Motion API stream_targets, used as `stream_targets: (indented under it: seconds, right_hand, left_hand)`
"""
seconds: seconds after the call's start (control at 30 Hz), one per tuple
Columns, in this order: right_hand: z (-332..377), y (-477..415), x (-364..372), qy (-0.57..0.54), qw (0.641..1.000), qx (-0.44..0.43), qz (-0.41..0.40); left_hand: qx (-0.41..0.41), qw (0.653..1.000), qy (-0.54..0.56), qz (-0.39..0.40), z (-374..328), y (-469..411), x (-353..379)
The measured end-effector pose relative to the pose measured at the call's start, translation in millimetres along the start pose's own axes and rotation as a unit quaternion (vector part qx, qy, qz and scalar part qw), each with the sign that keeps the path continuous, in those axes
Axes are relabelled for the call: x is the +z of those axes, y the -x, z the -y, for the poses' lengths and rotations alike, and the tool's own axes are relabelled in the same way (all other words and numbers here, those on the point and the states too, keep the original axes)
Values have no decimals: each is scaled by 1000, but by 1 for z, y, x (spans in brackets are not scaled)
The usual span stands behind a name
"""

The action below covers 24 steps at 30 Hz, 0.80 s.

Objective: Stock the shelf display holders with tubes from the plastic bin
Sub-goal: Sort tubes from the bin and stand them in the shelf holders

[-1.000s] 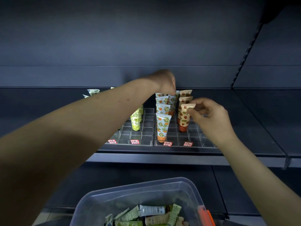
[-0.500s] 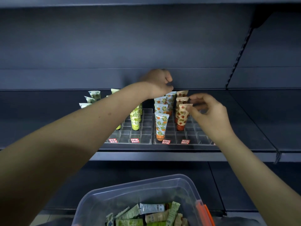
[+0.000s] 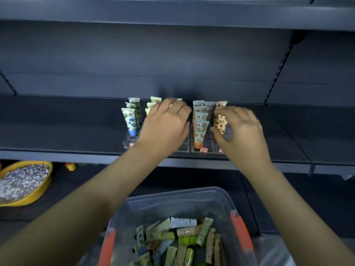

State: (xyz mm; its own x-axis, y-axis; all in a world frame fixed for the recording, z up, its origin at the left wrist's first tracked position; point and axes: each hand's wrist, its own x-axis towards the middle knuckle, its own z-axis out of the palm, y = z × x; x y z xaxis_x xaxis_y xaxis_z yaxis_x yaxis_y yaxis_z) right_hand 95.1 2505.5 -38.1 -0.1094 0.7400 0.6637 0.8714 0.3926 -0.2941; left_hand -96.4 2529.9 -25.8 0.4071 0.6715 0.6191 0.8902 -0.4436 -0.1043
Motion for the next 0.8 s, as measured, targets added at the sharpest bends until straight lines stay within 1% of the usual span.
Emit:
stream_targets:
  seconds: [0.07, 0.13, 0.2, 0.27, 0.4, 0.57, 0.7, 0.8]
  right_hand:
    - [9, 30, 11, -19, 1000, 15, 0]
    - [19, 68, 26, -31, 999, 27, 17]
    - [26, 111, 43, -40, 998, 39, 43]
    - [31, 151, 59, -55, 993, 65, 78]
    - [33, 212, 85, -62, 979, 111, 157]
    - [26, 256, 102, -66, 956, 156, 238]
    - [14, 274, 110, -50, 925, 189, 326]
    - [8, 275, 118, -65, 901, 231, 361]
  left_hand:
    - [-12, 1000, -9, -23, -1, 34, 3]
    - [-24, 999, 4, -43, -5, 73, 6]
    - [-28, 999, 10, -33, -11, 119, 12]
    - [-32, 999, 15, -3, -17, 165, 21]
    - [-63, 993, 34, 94, -29, 237, 42]
    - [-97, 975, 31, 199, -44, 288, 65]
    - [-129, 939, 53, 315, -43, 321, 84]
    - [-181, 887, 126, 406, -40, 334, 97]
